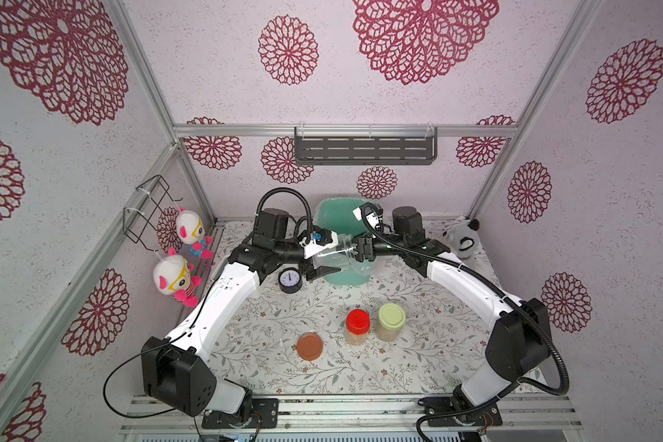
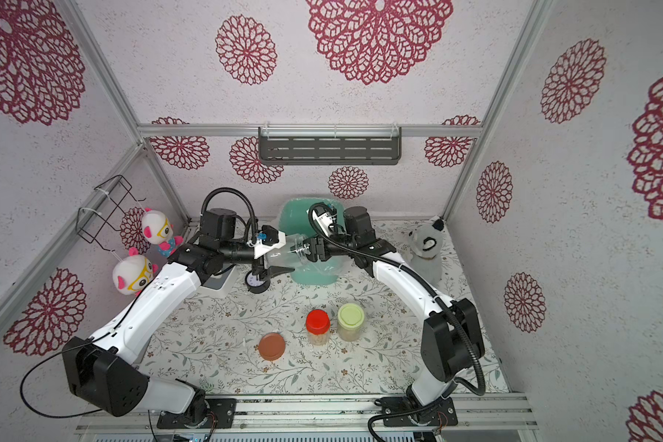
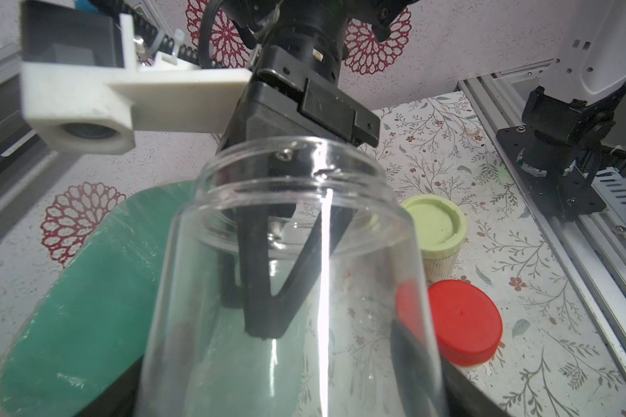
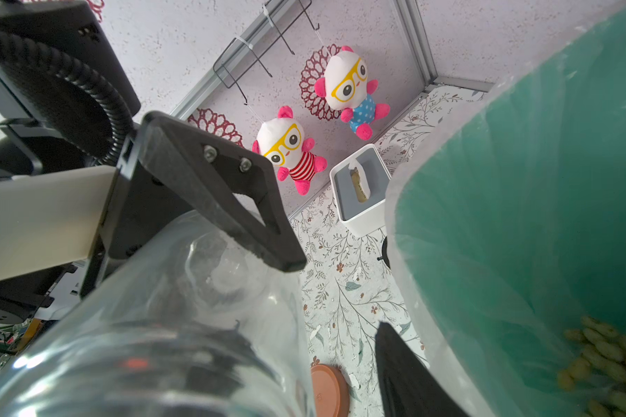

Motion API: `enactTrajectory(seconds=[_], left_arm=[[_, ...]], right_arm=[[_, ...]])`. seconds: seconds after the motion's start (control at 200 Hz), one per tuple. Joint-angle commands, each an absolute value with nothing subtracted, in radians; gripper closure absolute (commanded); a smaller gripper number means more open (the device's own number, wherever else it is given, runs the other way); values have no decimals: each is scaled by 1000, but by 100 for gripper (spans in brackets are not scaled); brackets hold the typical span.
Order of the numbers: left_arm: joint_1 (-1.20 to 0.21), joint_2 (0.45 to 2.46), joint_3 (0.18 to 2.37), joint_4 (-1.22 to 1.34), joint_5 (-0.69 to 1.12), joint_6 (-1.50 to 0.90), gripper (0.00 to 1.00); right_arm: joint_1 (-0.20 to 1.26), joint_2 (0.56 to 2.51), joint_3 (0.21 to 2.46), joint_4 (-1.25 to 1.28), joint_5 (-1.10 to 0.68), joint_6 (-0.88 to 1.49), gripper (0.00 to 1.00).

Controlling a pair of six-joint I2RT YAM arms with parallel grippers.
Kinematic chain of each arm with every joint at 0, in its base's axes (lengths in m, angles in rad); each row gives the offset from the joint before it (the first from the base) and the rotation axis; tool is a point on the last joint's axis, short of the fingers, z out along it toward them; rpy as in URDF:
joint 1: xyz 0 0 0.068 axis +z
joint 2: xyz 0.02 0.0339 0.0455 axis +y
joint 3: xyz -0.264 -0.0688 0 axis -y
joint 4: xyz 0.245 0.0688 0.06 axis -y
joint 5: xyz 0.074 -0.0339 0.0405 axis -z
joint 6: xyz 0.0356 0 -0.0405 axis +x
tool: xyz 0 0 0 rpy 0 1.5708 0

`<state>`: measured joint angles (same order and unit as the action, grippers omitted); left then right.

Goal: Empty moldy peanuts from jars
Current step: Place the jar at the center of the board.

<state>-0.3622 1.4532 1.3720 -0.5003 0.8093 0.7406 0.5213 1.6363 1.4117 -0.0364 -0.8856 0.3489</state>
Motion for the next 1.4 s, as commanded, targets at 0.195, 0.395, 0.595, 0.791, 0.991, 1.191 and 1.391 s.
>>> enactTrajectory(seconds=[0.195, 0.395, 0.595, 0.791, 0.991, 1.191, 1.391], left_arm=[[-364, 1424, 1367, -425, 812, 739, 91], [-364, 1416, 1358, -422, 795, 739, 83], [-364, 1408, 1345, -414, 780, 729, 79], [-362, 1411, 1333, -402, 736, 717, 73], [-356, 1405, 1309, -407, 686, 716, 57], [-344, 1390, 1264, -400, 657, 701, 2], [-324, 1356, 1205, -365, 667, 674, 3]], right_arm=[[538, 1638, 1428, -33, -903, 328, 52], [538, 1648, 1428, 1, -920, 370, 70], [539, 1649, 1424, 23, -935, 404, 90], [540, 1645, 1419, 37, -927, 411, 100], [534, 1617, 1393, 87, -894, 431, 100], [523, 1600, 1373, 104, -863, 436, 100], [502, 1588, 1371, 49, -829, 405, 100]])
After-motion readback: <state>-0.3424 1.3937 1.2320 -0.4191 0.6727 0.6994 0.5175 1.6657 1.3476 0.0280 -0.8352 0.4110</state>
